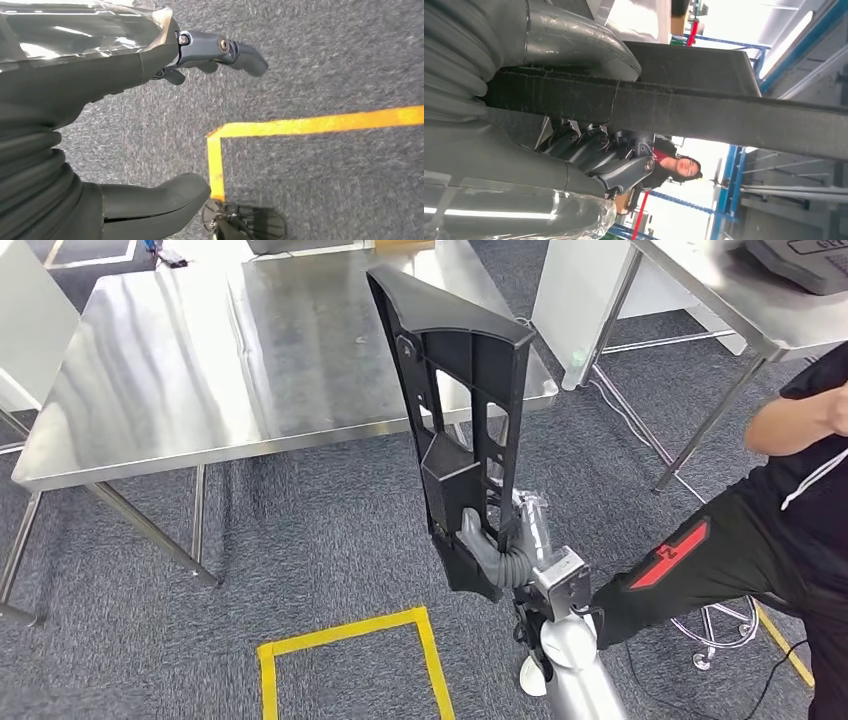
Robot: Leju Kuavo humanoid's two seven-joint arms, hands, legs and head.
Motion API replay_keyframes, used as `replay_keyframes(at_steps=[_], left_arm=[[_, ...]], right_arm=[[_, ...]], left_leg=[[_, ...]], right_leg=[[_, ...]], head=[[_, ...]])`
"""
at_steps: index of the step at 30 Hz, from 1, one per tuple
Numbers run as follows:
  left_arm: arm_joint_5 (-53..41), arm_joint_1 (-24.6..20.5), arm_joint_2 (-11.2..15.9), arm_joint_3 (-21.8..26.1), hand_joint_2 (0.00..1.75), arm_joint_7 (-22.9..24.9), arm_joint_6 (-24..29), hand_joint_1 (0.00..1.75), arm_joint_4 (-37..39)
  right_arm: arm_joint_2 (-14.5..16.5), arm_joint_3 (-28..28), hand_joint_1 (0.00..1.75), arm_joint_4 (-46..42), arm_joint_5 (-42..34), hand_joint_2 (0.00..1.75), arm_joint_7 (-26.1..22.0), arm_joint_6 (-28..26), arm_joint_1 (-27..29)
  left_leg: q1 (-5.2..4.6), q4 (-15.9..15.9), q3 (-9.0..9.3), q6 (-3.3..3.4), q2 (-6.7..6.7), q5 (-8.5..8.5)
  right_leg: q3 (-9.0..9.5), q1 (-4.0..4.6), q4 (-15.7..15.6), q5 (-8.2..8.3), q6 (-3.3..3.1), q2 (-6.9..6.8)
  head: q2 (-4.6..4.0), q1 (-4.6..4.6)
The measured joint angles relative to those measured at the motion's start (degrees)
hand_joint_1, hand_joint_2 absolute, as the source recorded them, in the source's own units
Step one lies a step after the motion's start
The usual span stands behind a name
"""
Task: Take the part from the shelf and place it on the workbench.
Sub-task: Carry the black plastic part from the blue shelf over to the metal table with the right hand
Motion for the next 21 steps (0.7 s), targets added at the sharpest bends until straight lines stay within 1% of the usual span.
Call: replay_keyframes(at_steps=[1, 2, 3, 4, 5, 6, 7, 8, 9, 10, 11, 12, 13, 14, 15, 16, 17, 18, 19, 20, 21], left_arm=[[-0.01, -0.03, -0.07, 0.01, 1.75, 0.08, 0.03, 0.0, 0.0], [-0.01, -0.07, -0.13, 0.01, 1.75, 0.15, 0.04, 0.0, 0.01], [-0.01, -0.12, -0.17, 0.01, 1.75, 0.25, 0.04, 0.0, 0.01], [-0.01, -0.15, -0.22, 0.01, 1.75, 0.35, 0.04, 0.0, 0.01], [-0.02, -0.11, -0.28, 0.01, 1.75, 0.46, 0.02, 0.0, 0.01], [-0.03, -0.06, -0.33, 0.01, 1.75, 0.56, 0.01, 0.0, 0.01], [-0.07, -0.01, -0.42, 0.01, 1.75, 0.64, -0.01, 0.0, 0.01], [-0.13, 0.02, -0.51, 0.01, 1.75, 0.71, -0.02, 0.0, 0.01], [-0.21, 0.01, -0.57, 0.01, 1.75, 0.75, -0.02, 0.0, 0.01], [-0.29, -0.03, -0.62, 0.01, 1.75, 0.79, -0.02, 0.0, 0.01], [-0.35, -0.06, -0.64, 0.01, 1.75, 0.8, -0.02, 0.0, 0.01], [-0.38, -0.09, -0.67, 0.01, 1.75, 0.82, -0.02, 0.0, 0.01], [-0.38, -0.14, -0.67, 0.01, 1.75, 0.83, -0.02, 0.0, -0.01], [-0.38, -0.15, -0.67, 0.01, 1.75, 0.83, -0.02, 0.0, -0.03], [-0.38, -0.18, -0.68, 0.01, 1.75, 0.82, -0.02, 0.0, -0.05], [-0.39, -0.23, -0.67, 0.0, 1.75, 0.81, -0.02, 0.0, -0.07], [-0.4, -0.23, -0.69, -0.01, 1.75, 0.79, -0.04, 0.0, -0.08], [-0.42, -0.21, -0.73, -0.01, 1.75, 0.77, -0.07, 0.0, -0.08], [-0.44, -0.14, -0.74, -0.01, 1.75, 0.75, -0.14, 0.0, -0.08], [-0.44, -0.06, -0.75, -0.01, 1.75, 0.73, -0.22, 0.0, -0.07], [-0.45, 0.01, -0.76, -0.01, 1.75, 0.71, -0.28, 0.0, -0.07]], right_arm=[[0.02, 0.0, 1.75, -0.03, -0.02, 1.75, 0.01, 0.0, -0.09], [-0.01, -0.01, 1.75, -0.03, -0.04, 1.75, 0.03, 0.0, -0.14], [-0.04, -0.02, 1.75, -0.02, -0.07, 1.75, 0.04, 0.0, -0.12], [-0.08, -0.02, 1.75, -0.02, -0.05, 1.75, 0.06, 0.0, -0.03], [-0.11, -0.03, 1.75, -0.01, -0.05, 1.75, 0.09, 0.0, 0.08], [-0.14, -0.03, 1.75, -0.01, -0.05, 1.75, 0.11, 0.0, 0.15], [-0.15, -0.03, 1.75, -0.01, -0.04, 1.75, 0.13, 0.0, 0.16], [-0.15, -0.03, 1.75, -0.01, -0.03, 1.75, 0.16, 0.0, 0.15], [-0.15, -0.03, 1.75, 0.02, -0.02, 1.75, 0.19, 0.0, 0.14], [-0.14, -0.03, 1.75, 0.04, -0.03, 1.75, 0.22, 0.0, 0.13], [-0.14, -0.05, 1.75, 0.07, -0.03, 1.75, 0.25, 0.0, 0.15], [-0.14, -0.09, 1.75, 0.09, -0.04, 1.75, 0.26, 0.0, 0.19], [-0.13, -0.14, 1.75, 0.08, -0.05, 1.75, 0.25, -0.01, 0.22], [-0.13, -0.19, 1.75, 0.07, -0.05, 1.75, 0.25, -0.01, 0.27], [-0.11, -0.24, 1.75, 0.07, -0.07, 1.75, 0.23, -0.02, 0.28], [-0.07, -0.27, 1.75, 0.06, -0.08, 1.75, 0.21, -0.02, 0.29], [-0.04, -0.29, 1.75, 0.05, -0.07, 1.75, 0.21, -0.02, 0.3], [-0.02, -0.31, 1.75, 0.06, -0.08, 1.75, 0.2, -0.02, 0.33], [0.01, -0.32, 1.75, 0.07, -0.08, 1.75, 0.2, -0.02, 0.4], [0.0, -0.32, 1.75, 0.07, -0.07, 1.75, 0.2, -0.02, 0.51], [0.0, -0.33, 1.75, 0.08, -0.07, 1.75, 0.2, -0.02, 0.62]], left_leg=[[0.1, -0.55, 0.63, 0.12, -0.05, 0.04], [0.06, -0.75, 1.0, 0.25, -0.1, -0.12], [0.0, -0.77, 1.24, 0.39, -0.19, -0.37], [-0.07, -0.75, 1.47, 0.46, -0.31, -0.65], [-0.12, -0.73, 1.79, 0.46, -0.46, -0.97], [-0.14, -0.71, 2.19, 0.4, -0.59, -1.32], [-0.14, -0.67, 2.73, 0.28, -0.72, -1.73], [-0.14, -0.58, 3.28, 0.09, -0.84, -2.23], [-0.26, -0.45, 3.61, -0.19, -0.95, -2.76], [-0.34, -0.31, 3.77, -0.48, -1.03, -3.25], [-0.43, -0.19, 3.77, -0.76, -1.06, -3.63], [-0.48, -0.15, 3.74, -1.04, -1.05, -3.89], [-0.41, -0.13, 3.85, -1.28, -1.02, -4.15], [-0.35, 0.09, 4.0, -1.57, -0.99, -4.48], [-0.29, 0.97, 3.77, -1.91, -0.91, -5.09], [-0.17, 3.04, 2.82, -2.3, -0.81, -6.14], [-0.01, 6.36, 1.03, -2.68, -0.7, -7.52], [0.18, 10.41, -1.46, -3.03, -0.58, -8.98], [0.37, 14.21, -4.07, -3.28, -0.51, -10.03], [0.51, 16.53, -6.07, -3.4, -0.46, -10.04], [0.58, 16.75, -7.03, -3.41, -0.42, -8.92]], right_leg=[[-1.12, 0.05, 2.23, -0.83, 0.01, 0.01], [-3.02, -0.04, 5.65, -1.94, -0.09, 0.05], [-5.59, -0.05, 9.71, -3.12, -0.16, 0.08], [-8.02, -0.06, 13.09, -3.83, -0.08, 0.09], [-9.65, -0.07, 14.75, -3.64, 0.23, 0.09], [-10.13, -0.08, 14.24, -2.51, 0.71, 0.09], [-9.23, -0.14, 11.18, -0.4, 1.3, 0.08], [-7.62, -0.26, 6.8, 2.03, 1.77, 0.05], [-6.03, -0.3, 3.15, 3.83, 1.91, 0.02], [-4.74, -0.31, 0.44, 5.0, 1.64, 0.04], [-4.15, -0.28, -0.69, 5.29, 1.11, 0.08], [-3.99, -0.14, -0.6, 5.02, 0.5, 0.16], [-3.82, -0.24, -0.7, 4.83, -0.09, 0.26], [-3.59, -0.39, -0.79, 4.64, -0.48, 0.31], [-3.25, -0.56, -0.87, 4.42, -0.91, 0.33], [-2.87, -0.76, -0.97, 4.2, -1.3, 0.33], [-2.57, -0.76, -1.0, 3.96, -1.64, 0.3], [-2.37, -0.72, -0.99, 3.69, -1.94, 0.26], [-2.19, -0.68, -0.98, 3.47, -2.11, 0.27], [-1.97, -0.64, -0.97, 3.22, -2.17, 0.31], [-1.67, -0.62, -0.97, 2.95, -2.15, 0.37]], head=[[0.0, 0.07], [0.0, 0.13], [0.0, 0.14], [0.0, 0.16], [0.0, 0.16], [0.0, 0.16], [0.0, 0.17], [0.0, 0.18], [0.0, 0.19], [0.0, 0.15], [0.0, 0.1], [0.0, 0.04], [0.0, -0.03], [0.0, -0.05], [0.0, -0.16], [0.0, -0.26], [0.0, -0.36], [0.0, -0.48], [0.0, -0.48], [0.0, -0.49], [0.0, -0.48]])
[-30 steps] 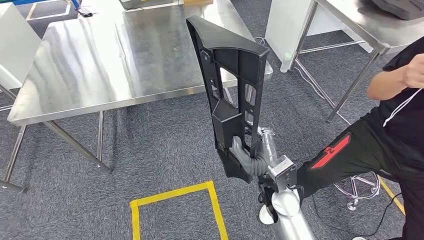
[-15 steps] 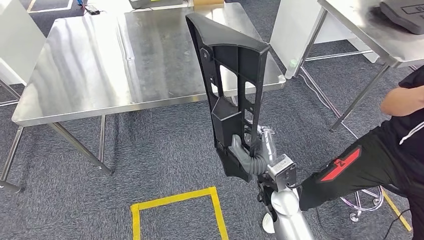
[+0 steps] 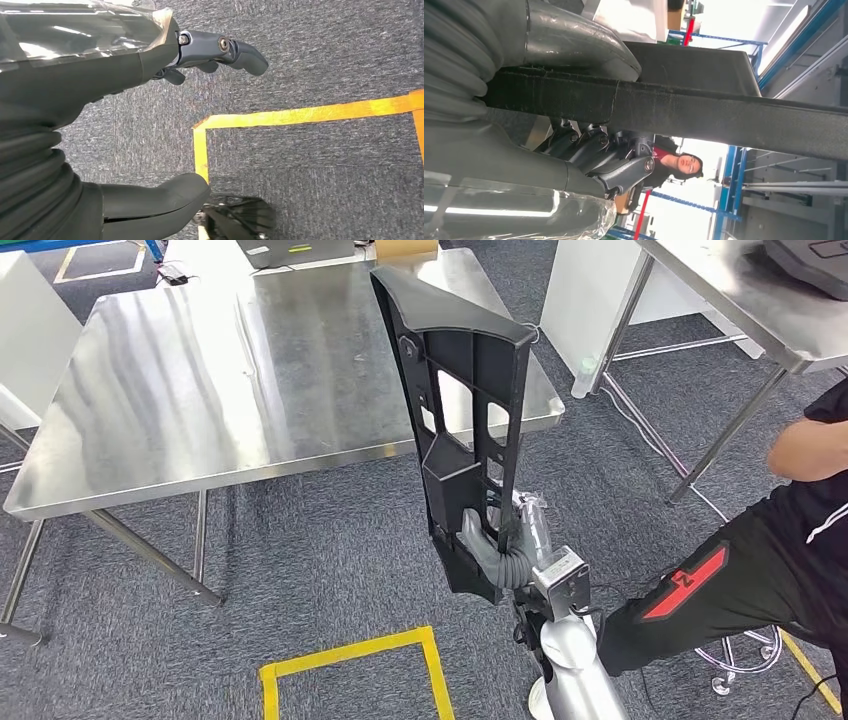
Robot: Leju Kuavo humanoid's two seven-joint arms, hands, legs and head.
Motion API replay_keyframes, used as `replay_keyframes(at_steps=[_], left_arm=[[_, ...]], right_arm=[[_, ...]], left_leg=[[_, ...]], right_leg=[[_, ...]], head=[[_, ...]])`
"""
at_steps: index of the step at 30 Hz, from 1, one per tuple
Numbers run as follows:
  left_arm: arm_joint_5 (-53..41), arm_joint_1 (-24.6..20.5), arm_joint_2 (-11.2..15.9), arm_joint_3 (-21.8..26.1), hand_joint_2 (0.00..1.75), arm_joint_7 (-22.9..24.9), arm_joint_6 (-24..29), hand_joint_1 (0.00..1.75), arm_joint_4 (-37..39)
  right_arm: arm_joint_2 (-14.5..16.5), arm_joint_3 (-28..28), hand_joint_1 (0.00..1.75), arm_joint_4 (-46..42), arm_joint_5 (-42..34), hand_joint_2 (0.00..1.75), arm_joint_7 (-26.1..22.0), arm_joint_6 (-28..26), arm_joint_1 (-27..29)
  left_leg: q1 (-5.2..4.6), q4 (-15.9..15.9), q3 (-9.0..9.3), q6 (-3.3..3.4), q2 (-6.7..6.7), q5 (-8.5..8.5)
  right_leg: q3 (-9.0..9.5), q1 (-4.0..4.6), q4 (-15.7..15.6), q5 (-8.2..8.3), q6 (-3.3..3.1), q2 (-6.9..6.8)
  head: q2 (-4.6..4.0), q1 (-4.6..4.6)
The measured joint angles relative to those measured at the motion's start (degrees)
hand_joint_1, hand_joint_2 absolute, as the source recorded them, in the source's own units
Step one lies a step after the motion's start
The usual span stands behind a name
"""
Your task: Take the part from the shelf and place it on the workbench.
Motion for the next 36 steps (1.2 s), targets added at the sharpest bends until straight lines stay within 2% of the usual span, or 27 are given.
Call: replay_keyframes(at_steps=[1, 2, 3, 4, 5, 8, 10, 11, 13, 14, 15, 16, 18, 19, 20, 22, 24, 25, 26, 27, 29, 30, 31, 33, 34, 35, 36], left_arm=[[0.0, 0.02, 0.0, 0.0, 1.75, -0.02, -0.06, 0.0, 0.0], [0.0, 0.02, 0.02, 0.0, 1.75, -0.03, -0.08, 0.0, -0.01], [0.0, -0.01, 0.05, 0.0, 1.75, -0.05, -0.08, 0.0, -0.01], [-0.02, -0.04, 0.08, 0.0, 1.75, -0.07, -0.09, 0.0, -0.02], [-0.04, -0.06, 0.09, 0.0, 1.75, -0.1, -0.1, 0.0, -0.02], [-0.09, -0.03, 0.05, 0.0, 1.75, -0.18, -0.18, 0.0, -0.02], [-0.14, 0.0, -0.01, 0.0, 1.75, -0.26, -0.26, 0.0, -0.02], [-0.19, -0.05, -0.02, 0.0, 1.75, -0.29, -0.34, 0.0, -0.02], [-0.39, -0.18, 0.0, 0.0, 1.75, -0.31, -0.52, 0.0, -0.02], [-0.5, -0.18, -0.01, 0.0, 1.75, -0.31, -0.61, 0.0, -0.02], [-0.58, -0.1, -0.02, 0.0, 1.75, -0.31, -0.65, 0.0, -0.02], [-0.61, -0.01, -0.03, 0.01, 1.75, -0.31, -0.67, 0.0, -0.02], [-0.61, 0.09, -0.1, 0.01, 1.75, -0.31, -0.64, 0.0, -0.01], [-0.61, 0.07, -0.13, 0.01, 1.75, -0.31, -0.61, 0.0, -0.01], [-0.61, 0.04, -0.14, 0.0, 1.75, -0.31, -0.55, 0.0, -0.01], [-0.44, -0.02, -0.14, 0.02, 1.75, -0.25, -0.4, 0.0, -0.01], [-0.17, -0.05, -0.07, 0.1, 1.75, -0.08, -0.28, 0.0, -0.05], [-0.08, -0.08, -0.07, 0.16, 1.75, -0.01, -0.25, 0.0, -0.07], [-0.07, -0.11, -0.07, 0.23, 1.75, 0.04, -0.21, 0.0, -0.09], [-0.08, -0.11, -0.1, 0.3, 1.75, 0.05, -0.19, 0.0, -0.09], [-0.13, 0.02, -0.11, 0.39, 1.75, 0.1, -0.24, 0.0, -0.08], [-0.17, 0.11, -0.08, 0.41, 1.75, 0.13, -0.28, 0.0, -0.08], [-0.26, 0.16, -0.03, 0.43, 1.75, 0.14, -0.33, 0.0, -0.08], [-0.51, 0.17, 0.08, 0.44, 1.75, 0.15, -0.39, 0.0, -0.08], [-0.64, 0.17, 0.12, 0.45, 1.75, 0.15, -0.41, 0.0, -0.06], [-0.75, 0.15, 0.13, 0.45, 1.75, 0.16, -0.41, 0.0, -0.04], [-0.81, 0.15, 0.12, 0.46, 1.75, 0.16, -0.39, 0.0, -0.02]], right_arm=[[0.01, -0.01, 1.75, 0.0, 0.0, 1.75, 0.0, 0.0, 0.08], [0.02, -0.02, 1.75, 0.0, 0.01, 1.75, 0.0, 0.0, 0.12], [0.02, -0.03, 1.75, 0.0, 0.0, 1.75, 0.0, 0.0, 0.11], [0.03, -0.04, 1.75, 0.0, -0.01, 1.75, -0.01, 0.0, 0.08], [0.03, -0.05, 1.75, 0.0, -0.01, 1.75, -0.01, 0.0, 0.07], [0.08, -0.07, 1.75, -0.09, 0.02, 1.75, 0.0, 0.0, 0.11], [0.13, -0.11, 1.75, -0.25, 0.01, 1.75, -0.05, 0.0, 0.06], [0.14, -0.16, 1.75, -0.3, 0.0, 1.75, -0.08, 0.0, 0.06], [0.08, -0.35, 1.75, -0.29, -0.04, 1.75, -0.12, 0.0, 0.34], [0.03, -0.49, 1.75, -0.28, -0.03, 1.75, -0.09, 0.0, 0.62], [-0.04, -0.61, 1.75, -0.28, -0.02, 1.75, -0.08, 0.0, 0.89], [-0.09, -0.69, 1.75, -0.29, 0.02, 1.75, -0.08, 0.0, 1.06], [-0.14, -0.74, 1.75, -0.3, 0.11, 1.75, -0.08, 0.0, 1.16], [-0.14, -0.74, 1.75, -0.3, 0.15, 1.75, -0.07, 0.0, 1.17], [-0.13, -0.75, 1.75, -0.3, 0.17, 1.75, -0.05, 0.03, 1.19], [-0.13, -0.77, 1.75, -0.31, 0.3, 1.75, -0.01, 0.27, 1.22], [-0.1, -0.75, 1.75, -0.31, 0.66, 1.75, -0.01, 0.59, 1.2], [-0.03, -0.69, 1.75, -0.3, 0.87, 1.75, -0.03, 0.71, 1.17], [0.1, -0.62, 1.75, -0.29, 1.07, 1.75, -0.07, 0.8, 1.14], [0.24, -0.53, 1.75, -0.26, 1.27, 1.75, -0.1, 0.85, 1.12], [0.44, -0.28, 1.75, -0.11, 1.51, 1.75, -0.14, 0.9, 1.12], [0.47, -0.15, 1.75, -0.01, 1.61, 1.75, -0.14, 0.9, 1.14], [0.48, -0.05, 1.75, 0.07, 1.64, 1.75, -0.13, 0.9, 1.16], [0.49, 0.07, 1.75, 0.15, 1.77, 1.75, -0.16, 0.9, 1.16], [0.49, 0.1, 1.75, 0.17, 1.87, 1.75, -0.22, 0.9, 1.13], [0.49, 0.14, 1.75, 0.19, 1.99, 1.75, -0.33, 0.9, 1.12], [0.49, 0.18, 1.75, 0.2, 2.12, 1.75, -0.45, 0.9, 1.13]], left_leg=[[0.04, -2.21, 0.31, 0.14, 0.02, 2.35], [0.02, -6.15, 1.63, 0.45, 0.04, 5.31], [-0.1, -10.11, 3.22, 0.83, 0.06, 7.52], [-0.27, -13.39, 4.6, 1.22, 0.07, 8.96], [-0.47, -15.15, 5.36, 1.57, 0.08, 9.36], [-0.76, -16.21, 6.34, 2.49, 0.05, 8.76], [-0.53, -17.31, 7.82, 3.18, 0.06, 8.75], [-0.39, -17.71, 8.38, 3.5, 0.08, 8.67], [-0.52, -17.8, 9.01, 3.95, 0.01, 8.09], [-0.55, -17.79, 9.33, 3.99, -0.09, 7.75], [-0.58, -17.77, 9.74, 3.96, -0.19, 7.37], [-0.57, -17.73, 10.29, 3.84, -0.27, 6.94], [-0.61, -17.56, 11.28, 3.42, -0.35, 5.86], [-0.75, -17.37, 11.56, 3.14, -0.39, 5.23], [-0.88, -17.21, 11.69, 2.84, -0.39, 4.68], [-0.91, -17.06, 11.87, 2.19, -0.34, 3.9], [-0.61, -16.76, 12.21, 1.47, -0.24, 3.28], [-0.5, -15.64, 11.88, 1.09, -0.18, 2.64], [-0.37, -13.31, 10.79, 0.72, -0.13, 1.61], [-0.22, -9.77, 8.76, 0.4, -0.06, 0.29], [0.04, -2.59, 3.69, 0.0, 0.0, -1.6], [0.11, -1.05, 1.95, -0.04, 0.02, -1.13], [0.14, -1.72, 1.35, 0.03, 0.03, 0.57], [0.14, -8.33, 3.02, 0.5, 0.06, 6.09], [-0.01, -11.68, 4.27, 0.8, 0.07, 7.99], [-0.19, -14.12, 5.32, 1.14, 0.09, 8.95], [-0.42, -15.17, 5.84, 1.44, 0.08, 8.93]], right_leg=[[0.45, 0.01, -0.01, -0.32, 0.09, 0.07], [0.95, 0.0, -0.05, -0.69, 0.24, 0.12], [1.4, 0.07, -0.08, -1.07, 0.42, 0.16], [1.72, 0.17, -0.1, -1.43, 0.68, 0.2], [1.85, 0.25, -0.13, -1.7, 0.95, 0.22], [2.22, 0.43, -0.47, -2.26, 1.9, 0.2], [1.43, 0.6, 1.69, -3.27, 2.16, 0.13], [-0.13, 0.61, 4.63, -4.3, 2.07, 0.1], [-5.05, 0.51, 12.53, -6.57, 1.91, 0.09], [-7.14, 0.48, 15.27, -6.96, 2.09, 0.09], [-8.25, 0.45, 16.0, -6.39, 2.49, 0.08], [-8.1, 0.42, 14.31, -4.8, 3.07, 0.07], [-5.38, 0.24, 6.37, -0.09, 4.09, -0.08], [-3.93, 0.18, 2.88, 1.61, 4.1, -0.14], [-3.0, 0.13, 0.75, 2.48, 3.74, -0.18], [-2.41, 0.3, 0.04, 2.26, 2.51, -0.07], [-1.95, 0.17, -0.08, 1.83, 1.6, 0.07], [-1.57, 0.01, -0.21, 1.61, 1.18, 0.1], [-1.16, -0.16, -0.3, 1.38, 0.78, 0.09], [-0.84, -0.16, -0.31, 1.07, 0.44, 0.07], [-0.3, -0.1, -0.29, 0.43, 0.18, 0.06], [0.07, -0.07, -0.28, 0.05, 0.23, 0.09], [0.58, -0.07, -0.28, -0.34, 0.31, 0.14], [1.74, -0.09, -0.35, -1.28, 0.62, 0.2], [2.19, 0.05, -0.38, -1.73, 0.88, 0.21], [2.48, 0.13, -0.42, -2.09, 1.17, 0.23], [2.55, 0.21, -0.49, -2.33, 1.48, 0.23]], head=[[0.0, 0.0], [0.0, 0.01], [0.0, 0.03], [0.0, 0.03], [0.0, 0.03], [0.0, 0.02], [0.0, 0.13], [0.0, 0.21], [0.0, 0.34], [0.0, 0.35], [0.0, 0.36], [0.0, 0.37], [0.0, 0.4], [0.0, 0.4], [0.0, 0.39], [0.0, 0.34], [0.0, 0.35], [0.0, 0.27], [0.0, 0.2], [0.0, 0.11], [0.0, 0.04], [0.0, 0.04], [0.0, 0.04], [0.0, 0.04], [0.0, 0.06], [0.0, 0.04], [0.0, 0.06]])
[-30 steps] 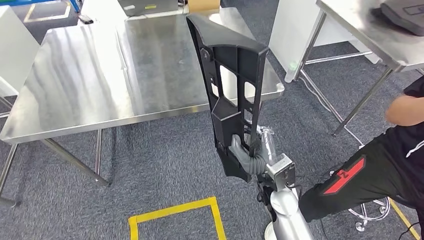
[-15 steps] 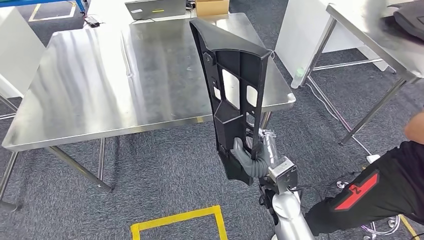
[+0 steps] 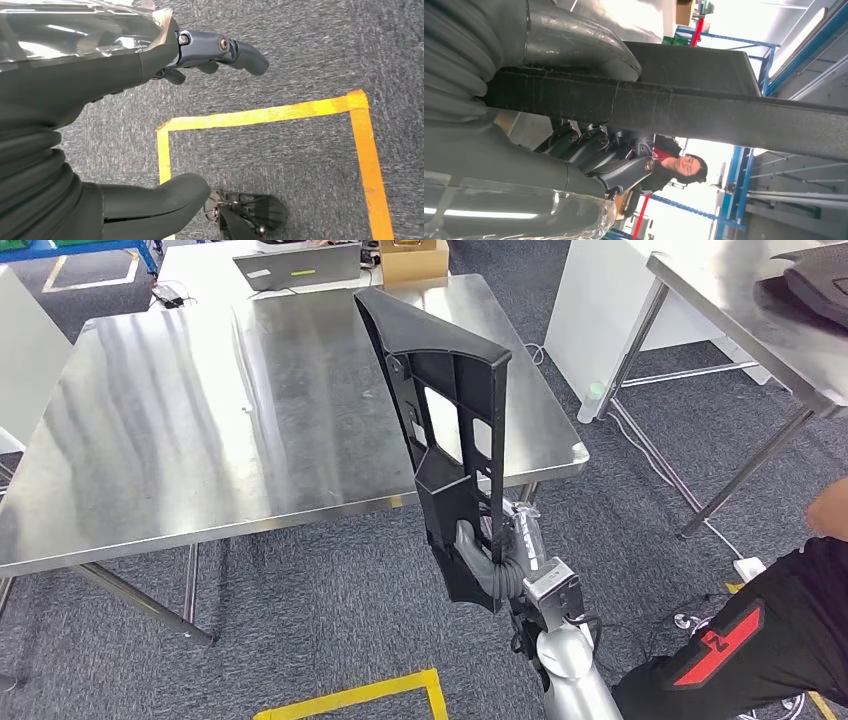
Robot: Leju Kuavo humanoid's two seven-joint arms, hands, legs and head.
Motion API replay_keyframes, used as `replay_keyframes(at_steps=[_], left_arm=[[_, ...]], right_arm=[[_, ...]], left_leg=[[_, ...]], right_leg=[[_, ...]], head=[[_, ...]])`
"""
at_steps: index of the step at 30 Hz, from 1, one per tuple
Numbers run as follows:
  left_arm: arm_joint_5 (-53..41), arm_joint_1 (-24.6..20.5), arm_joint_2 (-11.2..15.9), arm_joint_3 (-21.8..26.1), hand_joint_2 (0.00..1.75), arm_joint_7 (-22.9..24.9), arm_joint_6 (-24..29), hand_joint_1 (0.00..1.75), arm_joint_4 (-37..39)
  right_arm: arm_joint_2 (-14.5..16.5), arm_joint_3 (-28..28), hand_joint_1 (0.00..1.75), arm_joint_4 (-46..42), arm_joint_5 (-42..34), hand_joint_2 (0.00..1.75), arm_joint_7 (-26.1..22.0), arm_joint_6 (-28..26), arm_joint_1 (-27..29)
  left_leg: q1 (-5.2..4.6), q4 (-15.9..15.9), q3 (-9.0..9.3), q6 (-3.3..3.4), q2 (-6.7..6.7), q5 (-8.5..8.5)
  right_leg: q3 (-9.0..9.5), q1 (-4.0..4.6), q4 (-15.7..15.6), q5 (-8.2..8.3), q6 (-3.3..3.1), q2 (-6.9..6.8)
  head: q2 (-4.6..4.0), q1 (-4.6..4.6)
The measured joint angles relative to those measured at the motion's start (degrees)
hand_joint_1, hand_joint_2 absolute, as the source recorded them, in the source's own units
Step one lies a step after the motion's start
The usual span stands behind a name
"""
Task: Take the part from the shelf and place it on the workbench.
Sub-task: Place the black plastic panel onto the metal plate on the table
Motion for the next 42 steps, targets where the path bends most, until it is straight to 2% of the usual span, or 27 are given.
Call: replay_keyframes(at_steps=[4, 5, 7, 8, 9, 10, 11, 13, 15, 17, 19, 21, 23, 24, 25, 26, 28, 29, 30, 33, 35, 36, 38, 39, 40, 41, 42], left_arm=[[-0.04, 0.2, -0.19, 0.05, 1.75, -0.02, 0.17, 0.0, 0.07], [-0.05, 0.19, -0.25, 0.09, 1.75, -0.04, 0.22, 0.0, 0.08], [-0.09, 0.13, -0.32, 0.13, 1.75, -0.08, 0.26, 0.0, 0.1], [-0.12, 0.11, -0.35, 0.14, 1.75, -0.1, 0.26, 0.0, 0.11], [-0.14, 0.15, -0.4, 0.15, 1.75, -0.11, 0.25, 0.0, 0.14], [-0.15, 0.21, -0.46, 0.16, 1.75, -0.11, 0.25, 0.0, 0.17], [-0.15, 0.26, -0.52, 0.16, 1.75, -0.11, 0.24, 0.0, 0.2], [-0.16, 0.29, -0.6, 0.17, 1.75, -0.11, 0.24, 0.0, 0.24], [-0.17, 0.21, -0.61, 0.17, 1.75, -0.13, 0.24, 0.0, 0.3], [-0.09, 0.11, -0.6, 0.2, 1.75, -0.14, 0.23, 0.0, 0.33], [0.02, 0.05, -0.59, 0.3, 1.75, -0.13, 0.23, 0.0, 0.33], [0.1, 0.02, -0.63, 0.4, 1.75, -0.12, 0.26, 0.0, 0.37], [0.16, 0.06, -0.69, 0.53, 1.75, -0.1, 0.31, 0.0, 0.46], [0.18, 0.09, -0.69, 0.66, 1.75, -0.09, 0.35, 0.0, 0.51], [0.2, 0.12, -0.7, 0.8, 1.75, -0.08, 0.39, 0.0, 0.56], [0.21, 0.14, -0.69, 0.93, 1.75, -0.08, 0.44, 0.0, 0.6], [0.22, 0.13, -0.67, 1.12, 1.75, -0.07, 0.54, 0.0, 0.66], [0.22, 0.11, -0.67, 1.19, 1.75, -0.07, 0.57, 0.0, 0.69], [0.22, 0.07, -0.67, 1.25, 1.75, -0.06, 0.59, 0.0, 0.73], [0.22, 0.11, -0.74, 1.33, 1.75, -0.04, 0.59, 0.0, 0.78], [0.22, 0.13, -0.83, 1.35, 1.75, -0.05, 0.6, 0.0, 0.79], [0.22, 0.08, -0.86, 1.36, 1.75, -0.07, 0.6, 0.0, 0.79], [0.22, -0.01, -0.9, 1.38, 1.75, -0.08, 0.61, 0.0, 0.79], [0.22, -0.01, -0.93, 1.38, 1.75, -0.06, 0.61, 0.0, 0.79], [0.22, 0.04, -0.97, 1.38, 1.75, -0.04, 0.61, 0.0, 0.8], [0.22, 0.1, -0.99, 1.39, 1.75, -0.02, 0.6, 0.0, 0.81], [0.22, 0.15, -1.03, 1.4, 1.75, -0.01, 0.59, 0.0, 0.83]], right_arm=[[-0.04, 0.11, 1.75, -0.06, 1.45, 1.75, -1.06, -0.72, 0.01], [-0.09, 0.12, 1.75, -0.1, 2.16, 1.75, -1.41, -1.13, -0.11], [-0.32, 0.12, 1.75, -0.15, 3.77, 1.75, -1.78, -2.05, -0.32], [-0.55, 0.11, 1.75, -0.16, 4.61, 1.75, -1.85, -2.48, -0.37], [-0.84, 0.11, 1.75, -0.22, 5.39, 1.75, -1.84, -2.91, -0.42], [-1.15, 0.1, 1.75, -0.33, 6.02, 1.75, -1.83, -3.28, -0.57], [-1.46, 0.1, 1.75, -0.51, 6.56, 1.75, -1.81, -3.63, -0.82], [-1.98, 0.11, 1.75, -0.91, 7.17, 1.75, -1.78, -4.1, -1.54], [-2.36, 0.11, 1.75, -1.22, 7.37, 1.75, -1.73, -4.36, -2.18], [-2.71, 0.07, 1.75, -1.44, 7.41, 1.75, -1.69, -4.64, -2.76], [-3.14, 0.04, 1.75, -1.55, 7.34, 1.75, -1.65, -5.13, -3.69], [-3.58, 0.03, 1.75, -1.55, 7.46, 1.75, -1.46, -5.98, -5.17], [-4.04, 0.04, 1.75, -1.4, 7.73, 1.75, -1.24, -6.72, -6.63], [-4.26, 0.05, 1.75, -1.31, 7.85, 1.75, -1.16, -6.9, -7.11], [-4.45, 0.06, 1.75, -1.22, 7.91, 1.75, -1.1, -7.01, -7.42], [-4.6, 0.07, 1.75, -1.15, 7.97, 1.75, -1.06, -7.08, -7.63], [-4.84, 0.12, 1.75, -1.05, 8.04, 1.75, -1.04, -7.26, -8.03], [-4.93, 0.15, 1.75, -1.01, 8.05, 1.75, -1.04, -7.37, -8.28], [-5.02, 0.17, 1.75, -0.97, 8.06, 1.75, -1.01, -7.48, -8.52], [-5.21, 0.22, 1.75, -0.89, 8.12, 1.75, -0.89, -7.59, -8.9], [-5.41, 0.27, 1.75, -0.9, 8.13, 1.75, -0.89, -7.61, -9.05], [-5.52, 0.28, 1.75, -0.89, 8.13, 1.75, -0.9, -7.62, -9.13], [-5.76, 0.32, 1.75, -0.75, 8.11, 1.75, -0.9, -7.63, -9.17], [-5.86, 0.34, 1.75, -0.63, 8.11, 1.75, -0.88, -7.63, -9.13], [-5.98, 0.38, 1.75, -0.5, 8.13, 1.75, -0.81, -7.63, -9.12], [-6.1, 0.43, 1.75, -0.34, 8.2, 1.75, -0.63, -7.63, -9.21], [-6.21, 0.52, 1.75, -0.17, 8.32, 1.75, -0.41, -7.66, -9.4]], left_leg=[[-0.27, -1.39, 1.42, 1.41, -0.06, -0.66], [-0.17, -1.85, 2.0, 1.81, -0.06, -0.71], [-0.2, -2.14, 2.71, 2.45, -0.07, -1.13], [-0.28, -2.12, 3.0, 2.6, -0.12, -1.42], [-0.37, -2.11, 3.39, 2.66, -0.2, -1.77], [-0.44, -2.1, 3.89, 2.66, -0.3, -2.15], [-0.49, -2.1, 4.52, 2.6, -0.38, -2.58], [-0.68, -2.03, 5.65, 2.29, -0.5, -3.58], [-0.9, -1.94, 6.08, 1.77, -0.56, -4.54], [-0.8, -1.95, 6.14, 1.13, -0.51, -5.18], [-0.51, -0.85, 5.9, 0.35, -0.36, -5.98], [-0.13, 4.3, 3.33, -0.5, -0.25, -8.35], [0.32, 12.24, -1.71, -1.14, -0.18, -11.14], [0.49, 14.84, -3.85, -1.32, -0.13, -11.34], [0.62, 15.35, -5.03, -1.4, -0.08, -10.26], [0.72, 13.42, -4.96, -1.38, -0.04, -7.96], [0.75, 5.57, -2.35, -1.03, 0.0, -2.41], [0.65, 2.26, -0.97, -0.76, -0.02, -0.79], [0.48, 0.31, -0.13, -0.47, -0.05, -0.11], [0.05, -0.66, 0.47, 0.6, -0.11, -0.5], [0.1, -1.39, 1.3, 1.55, -0.12, -0.6], [0.16, -1.68, 1.75, 1.99, -0.12, -0.69], [0.0, -1.75, 2.28, 2.55, -0.13, -1.21], [-0.05, -1.74, 2.58, 2.66, -0.19, -1.51], [-0.09, -1.73, 2.99, 2.67, -0.28, -1.86], [-0.1, -1.72, 3.51, 2.59, -0.39, -2.25], [-0.11, -1.71, 4.14, 2.46, -0.5, -2.69]], right_leg=[[-0.01, 0.17, 0.75, -0.92, 1.03, -0.12], [-1.17, 0.22, 3.03, -1.76, 1.01, -0.17], [-5.8, 0.21, 10.73, -4.0, 0.65, -0.2], [-8.4, 0.2, 14.42, -4.74, 0.63, -0.21], [-10.24, 0.21, 16.42, -4.62, 0.85, -0.21], [-10.94, 0.21, 16.23, -3.49, 1.26, -0.21], [-10.41, 0.21, 13.63, -1.4, 1.77, -0.22], [-7.39, 0.27, 5.39, 3.23, 2.37, -0.29], [-5.32, 0.36, 0.71, 5.07, 1.68, -0.33], [-4.9, 0.44, 0.26, 4.74, 0.55, -0.22], [-4.47, 0.19, 0.04, 4.48, -0.24, -0.09], [-3.84, -0.13, -0.15, 4.15, -0.93, -0.06], [-3.36, -0.13, -0.14, 3.62, -1.3, -0.06], [-3.07, -0.13, -0.14, 3.33, -1.31, -0.05], [-2.68, -0.14, -0.13, 2.98, -1.23, -0.02], [-2.16, -0.17, -0.13, 2.59, -1.09, 0.0], [-1.13, -0.14, -0.15, 1.72, -0.68, 0.04], [-0.81, -0.01, -0.15, 1.34, -0.38, 0.07], [-0.68, 0.1, -0.14, 1.05, -0.07, 0.08], [-0.59, 0.26, -0.34, 0.52, 0.91, 0.07], [-1.48, 0.26, 1.7, -0.49, 1.29, -0.05], [-2.98, 0.24, 4.53, -1.48, 1.26, -0.1], [-7.87, 0.16, 12.67, -3.72, 1.12, -0.12], [-10.18, 0.16, 15.78, -4.16, 1.3, -0.12], [-11.56, 0.15, 16.93, -3.66, 1.7, -0.12], [-11.69, 0.14, 15.68, -2.15, 2.25, -0.13], [-10.7, 0.09, 12.32, 0.08, 2.81, -0.16]], head=[[0.0, 0.02], [0.0, 0.08], [0.0, 0.16], [0.0, 0.21], [0.0, 0.22], [0.0, 0.23], [0.0, 0.25], [0.0, 0.26], [0.0, 0.25], [0.0, 0.24], [0.0, 0.23], [0.0, 0.15], [0.0, 0.1], [0.0, 0.09], [0.0, 0.09], [0.0, 0.09], [0.0, 0.1], [0.0, 0.1], [0.0, 0.12], [0.0, 0.11], [0.0, 0.18], [0.0, 0.24], [0.0, 0.32], [0.0, 0.33], [0.0, 0.33], [0.0, 0.34], [0.0, 0.35]])
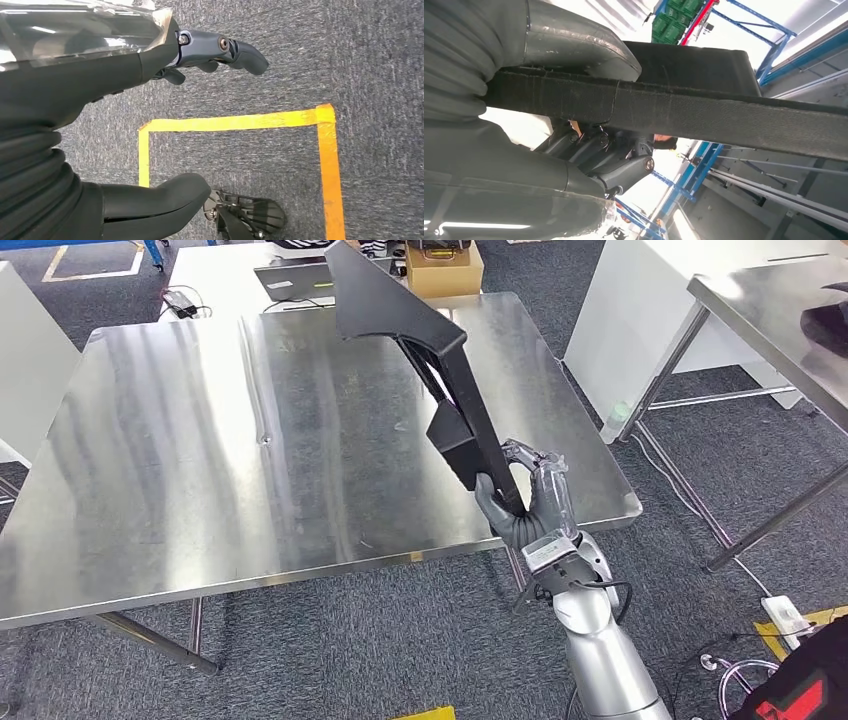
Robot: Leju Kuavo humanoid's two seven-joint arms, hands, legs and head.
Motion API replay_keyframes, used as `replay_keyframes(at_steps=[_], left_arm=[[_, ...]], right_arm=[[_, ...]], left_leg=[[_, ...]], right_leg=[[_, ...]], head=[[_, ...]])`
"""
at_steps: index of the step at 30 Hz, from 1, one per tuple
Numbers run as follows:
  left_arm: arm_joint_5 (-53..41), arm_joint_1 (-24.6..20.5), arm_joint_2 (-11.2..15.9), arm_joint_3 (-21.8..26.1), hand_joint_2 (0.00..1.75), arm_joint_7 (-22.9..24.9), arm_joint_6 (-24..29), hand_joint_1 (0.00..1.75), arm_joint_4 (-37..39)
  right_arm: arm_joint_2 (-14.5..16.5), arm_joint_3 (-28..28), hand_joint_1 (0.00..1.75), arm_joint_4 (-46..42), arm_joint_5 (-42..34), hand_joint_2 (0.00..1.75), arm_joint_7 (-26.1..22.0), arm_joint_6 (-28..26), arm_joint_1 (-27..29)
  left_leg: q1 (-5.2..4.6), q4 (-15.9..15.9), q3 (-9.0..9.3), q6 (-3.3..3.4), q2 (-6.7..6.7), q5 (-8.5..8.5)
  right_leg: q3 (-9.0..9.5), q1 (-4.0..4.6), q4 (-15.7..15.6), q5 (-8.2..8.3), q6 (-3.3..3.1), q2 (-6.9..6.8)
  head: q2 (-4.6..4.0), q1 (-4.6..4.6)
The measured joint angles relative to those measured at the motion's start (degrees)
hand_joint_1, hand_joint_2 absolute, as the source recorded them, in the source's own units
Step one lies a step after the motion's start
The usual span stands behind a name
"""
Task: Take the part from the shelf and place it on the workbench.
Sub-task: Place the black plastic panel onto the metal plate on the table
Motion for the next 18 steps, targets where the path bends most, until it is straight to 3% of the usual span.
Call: replay_keyframes(at_steps=[1, 3, 6, 8, 10, 12, 13, 14, 16, 18], left_arm=[[0.0, 0.04, -0.03, 0.02, 1.75, -0.04, -0.07, 0.0, 0.03], [-0.01, 0.0, -0.06, 0.03, 1.75, -0.31, -0.32, 0.0, 0.11], [-0.09, -0.05, -0.05, 0.03, 1.75, -0.8, -0.71, 0.0, 0.2], [-0.21, -0.03, -0.09, 0.02, 1.75, -1.13, -0.84, 0.0, 0.25], [-0.4, 0.02, -0.2, 0.02, 1.75, -1.48, -0.9, 0.0, 0.35], [-0.59, 0.15, -0.31, 0.01, 1.75, -1.84, -0.99, 0.0, 0.5], [-0.66, 0.25, -0.33, 0.0, 1.75, -1.97, -1.04, 0.0, 0.56], [-0.68, 0.38, -0.34, -0.01, 1.75, -2.07, -1.1, 0.0, 0.62], [-0.78, 0.56, -0.28, 0.0, 1.75, -2.14, -1.24, 0.0, 0.67], [-1.0, 0.61, -0.15, -0.01, 1.75, -2.14, -1.45, 0.0, 0.76]], right_arm=[[-0.14, 0.12, 1.75, 0.23, 0.31, 1.75, 0.23, -0.19, -0.28], [-0.32, 0.56, 1.75, 0.78, 1.49, 1.75, 0.6, -1.34, -1.07], [-0.69, 1.42, 1.75, 1.57, 4.21, 1.75, 1.6, -4.15, -2.26], [-1.18, 1.78, 1.75, 2.0, 7.48, 1.75, 3.39, -6.94, -3.07], [-1.77, 2.1, 1.75, 2.81, 12.52, 1.75, 6.18, -10.64, -4.09], [-2.67, 2.35, 1.75, 5.05, 18.08, 1.75, 8.93, -14.24, -5.3], [-3.24, 2.44, 1.75, 6.56, 20.05, 1.75, 9.73, -15.42, -5.83], [-3.81, 2.55, 1.75, 8.26, 21.64, 1.75, 10.25, -16.29, -6.36], [-4.69, 2.83, 1.75, 11.16, 23.96, 1.75, 10.86, -17.19, -7.34], [-5.35, 3.39, 1.75, 14.04, 27.62, 1.75, 12.35, -18.76, -8.75]], left_leg=[[-0.03, 0.01, 0.47, -0.19, -0.07, -0.46], [-0.36, 0.17, 1.05, -0.71, -0.18, -1.59], [-0.38, 0.2, 1.35, -1.59, -0.11, -2.65], [-0.09, 1.86, 0.94, -2.35, 0.06, -3.73], [0.25, 7.73, -2.06, -3.09, 0.19, -6.22], [0.63, 15.4, -7.26, -3.62, 0.24, -8.43], [0.78, 17.23, -9.14, -3.78, 0.27, -8.09], [0.92, 17.16, -10.15, -3.88, 0.33, -6.61], [1.09, 10.64, -8.63, -3.73, 0.46, -1.01], [0.92, 3.82, -6.01, -3.25, 0.49, 2.64]], right_leg=[[1.57, -0.05, -4.38, 2.37, 0.39, -0.09], [4.24, -0.1, -10.69, 5.03, 0.0, -0.22], [5.16, -0.07, -11.94, 4.81, -1.78, -0.15], [5.79, -0.32, -12.13, 4.45, -2.69, -0.09], [6.53, -0.56, -12.25, 3.95, -3.46, -0.13], [7.12, -0.57, -12.24, 3.35, -3.77, -0.15], [7.47, -0.59, -12.24, 3.01, -3.73, -0.13], [7.96, -0.63, -12.23, 2.6, -3.6, -0.08], [9.01, -0.75, -12.26, 1.74, -3.19, 0.04], [9.81, -0.52, -12.27, 0.91, -2.53, 0.19]], head=[[0.0, 0.03], [0.0, 0.0], [0.0, -0.14], [0.0, -0.24], [0.0, -0.43], [0.0, -0.5], [0.0, -0.5], [0.0, -0.5], [0.0, -0.5], [0.0, -0.55]])
